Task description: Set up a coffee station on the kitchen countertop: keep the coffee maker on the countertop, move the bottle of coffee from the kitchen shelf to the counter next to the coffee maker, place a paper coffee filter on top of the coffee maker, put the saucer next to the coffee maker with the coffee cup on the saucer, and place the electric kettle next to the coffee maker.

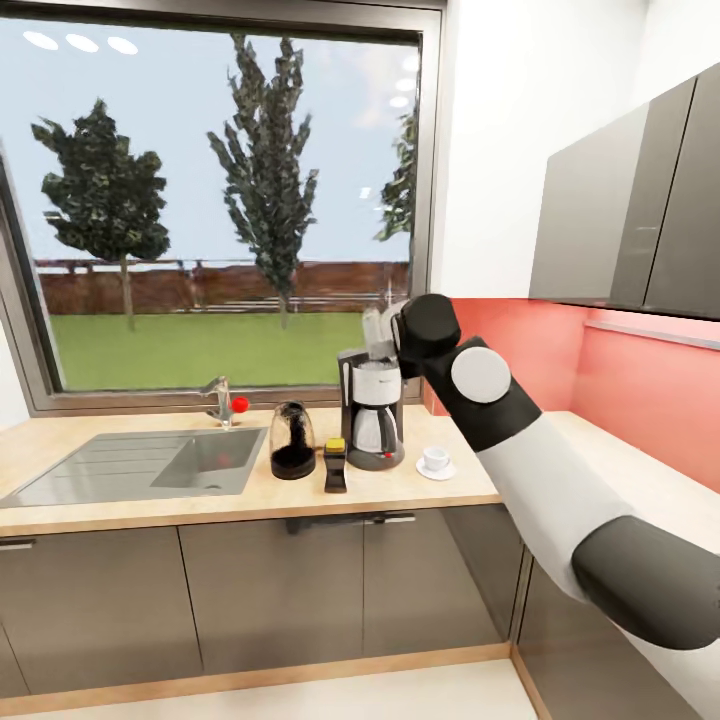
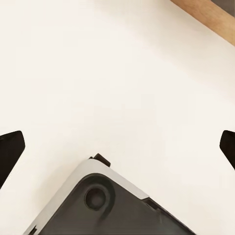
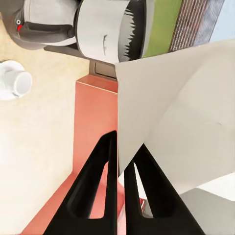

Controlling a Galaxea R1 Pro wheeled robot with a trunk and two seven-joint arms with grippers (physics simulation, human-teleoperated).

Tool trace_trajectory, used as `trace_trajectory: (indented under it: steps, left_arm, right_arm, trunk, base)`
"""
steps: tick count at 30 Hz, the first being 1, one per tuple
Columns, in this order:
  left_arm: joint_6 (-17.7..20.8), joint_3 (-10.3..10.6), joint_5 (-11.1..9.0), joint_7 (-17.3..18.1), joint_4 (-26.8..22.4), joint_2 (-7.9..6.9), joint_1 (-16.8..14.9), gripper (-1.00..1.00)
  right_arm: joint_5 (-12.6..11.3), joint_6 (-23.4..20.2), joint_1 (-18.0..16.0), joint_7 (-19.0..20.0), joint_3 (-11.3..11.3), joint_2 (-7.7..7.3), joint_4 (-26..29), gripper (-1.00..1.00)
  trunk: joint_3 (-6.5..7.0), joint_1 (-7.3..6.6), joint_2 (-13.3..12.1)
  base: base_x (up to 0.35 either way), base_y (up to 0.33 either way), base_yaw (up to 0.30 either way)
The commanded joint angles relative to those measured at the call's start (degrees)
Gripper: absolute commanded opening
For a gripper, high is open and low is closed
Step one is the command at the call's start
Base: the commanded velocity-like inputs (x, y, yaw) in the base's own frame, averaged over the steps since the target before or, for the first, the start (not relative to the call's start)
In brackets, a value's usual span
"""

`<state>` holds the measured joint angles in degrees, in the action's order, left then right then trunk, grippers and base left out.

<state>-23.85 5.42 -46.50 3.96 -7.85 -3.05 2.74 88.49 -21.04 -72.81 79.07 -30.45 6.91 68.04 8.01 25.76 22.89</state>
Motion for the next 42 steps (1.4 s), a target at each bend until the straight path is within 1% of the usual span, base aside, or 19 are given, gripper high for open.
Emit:
trace_trajectory:
  steps: [1, 2, 4, 10, 12, 14, 15, 16, 17, 19, 21, 23, 24, 26, 28, 30, 32, 35, 42]
  left_arm:
    - [-0.1, 0.5, -0.6, 0.2, -0.1, -0.03, 0.1, 1.00]
    - [-0.1, 0.5, -0.6, 0.2, -0.1, -0.03, 0.1, 1.00]
    - [-0.1, 0.5, -0.6, 0.2, -0.1, -0.03, 0.1, 1.00]
    - [-0.1, 0.5, -0.6, 0.2, -0.1, -0.03, 0.0, 1.00]
    - [-0.1, 0.5, -0.6, 0.2, -0.1, -0.03, 0.1, 1.00]
    - [-0.1, 0.5, -0.6, 0.2, -0.1, -0.03, 0.1, 1.00]
    - [-0.1, 0.5, -0.6, 0.2, -0.1, -0.03, 0.1, 1.00]
    - [-0.1, 0.5, -0.6, 0.2, -0.1, -0.03, 0.1, 1.00]
    - [-0.1, 0.5, -0.6, 0.2, -0.1, -0.03, 0.1, 1.00]
    - [-0.1, 0.5, -0.6, 0.2, -0.1, -0.03, 0.1, 1.00]
    - [-0.1, 0.5, -0.7, 0.2, -0.1, -0.03, 0.1, 1.00]
    - [-0.1, 0.5, -0.6, 0.2, -0.1, -0.03, 0.1, 1.00]
    - [-0.1, 0.5, -0.6, 0.2, -0.1, -0.03, 0.1, 1.00]
    - [-0.1, 0.5, -0.6, 0.2, -0.1, -0.03, 0.1, 1.00]
    - [-0.1, 0.5, -0.6, 0.2, -0.1, -0.03, 0.1, 1.00]
    - [-0.1, 0.5, -0.6, 0.2, -0.1, -0.03, 0.1, 1.00]
    - [-0.1, 0.5, -0.6, 0.2, -0.1, -0.03, 0.1, 1.00]
    - [-0.1, 0.5, -0.6, 0.2, -0.1, -0.03, 0.1, 1.00]
    - [-0.1, 0.5, -0.6, 0.2, -0.1, -0.03, 0.1, 1.00]
  right_arm:
    - [0.6, -0.8, -0.3, 0.2, 0.2, 1.02, -1.3, -1.00]
    - [0.7, -0.9, -0.4, 0.2, 0.5, 1.42, -1.7, -1.00]
    - [1.5, -1.7, -0.6, 0.2, 1.9, 3.09, -4.2, -1.00]
    - [3.0, -4.1, -0.6, 0.3, 4.2, 3.09, -6.7, -1.00]
    - [2.7, -4.7, -1.0, 0.4, 7.5, 3.09, -8.7, -1.00]
    - [2.5, -4.8, -1.4, 0.4, 8.2, 3.09, -9.8, -1.00]
    - [2.0, -4.9, -2.5, 0.4, 8.5, 3.09, -11.8, -1.00]
    - [0.7, -5.4, -5.4, 0.4, 9.0, 3.09, -16.4, -1.00]
    - [0.1, -5.8, -6.5, 0.4, 9.2, 3.09, -18.2, -1.00]
    - [-3.2, -8.6, -11.9, 0.0, 9.5, 3.09, -26.4, -1.00]
    - [-4.9, -10.1, -14.6, -0.6, 9.6, 3.09, -30.4, -1.00]
    - [-8.4, -11.4, -20.5, -2.5, 9.8, 3.09, -37.9, -1.00]
    - [-9.2, -11.1, -21.6, -2.8, 9.8, 3.09, -39.0, -1.00]
    - [-12.5, -8.7, -25.5, -4.0, 9.9, 3.09, -42.5, -1.00]
    - [-17.4, -3.6, -32.6, -4.7, 9.9, 3.09, -51.1, -1.00]
    - [-20.2, -1.3, -37.0, -4.7, 10.0, 3.09, -57.9, -1.00]
    - [-22.2, 0.3, -39.2, -4.6, 10.0, 3.09, -62.3, -1.00]
    - [-24.1, 1.7, -40.9, -4.6, 10.0, 3.09, -65.7, -1.00]
    - [-29.0, 2.8, -45.1, -3.3, 10.0, 3.09, -68.9, -1.00]
  trunk:
    - [-0.01, 0.02, 0.0]
    - [-0.01, 0.02, 0.0]
    - [-0.01, 0.02, 0.0]
    - [-0.01, 0.02, 0.0]
    - [-0.01, 0.02, 0.0]
    - [-0.01, 0.02, 0.0]
    - [-0.01, 0.02, 0.0]
    - [-0.01, 0.02, 0.0]
    - [-0.01, 0.02, 0.0]
    - [-0.01, 0.02, 0.0]
    - [-0.01, 0.02, 0.0]
    - [-0.01, 0.02, 0.0]
    - [-0.01, 0.02, 0.0]
    - [-0.01, 0.02, 0.0]
    - [-0.01, 0.02, 0.0]
    - [-0.01, 0.02, 0.0]
    - [-0.01, 0.02, 0.0]
    - [-0.01, 0.02, 0.0]
    - [-0.01, 0.02, 0.0]
  base:
    - [0.000, 0.000, 0.000]
    - [0.000, 0.000, 0.000]
    - [0.000, 0.000, 0.000]
    - [0.000, 0.000, 0.000]
    - [0.000, 0.000, 0.000]
    - [0.000, 0.000, 0.000]
    - [0.000, 0.000, 0.000]
    - [0.000, 0.000, 0.000]
    - [0.000, 0.000, 0.000]
    - [0.000, 0.000, 0.000]
    - [0.000, 0.000, 0.000]
    - [0.000, 0.000, 0.000]
    - [0.000, 0.000, 0.000]
    - [0.000, 0.000, 0.000]
    - [0.000, 0.000, 0.000]
    - [0.000, 0.000, 0.000]
    - [0.000, 0.000, 0.000]
    - [0.000, 0.000, 0.000]
    - [0.000, 0.000, 0.000]
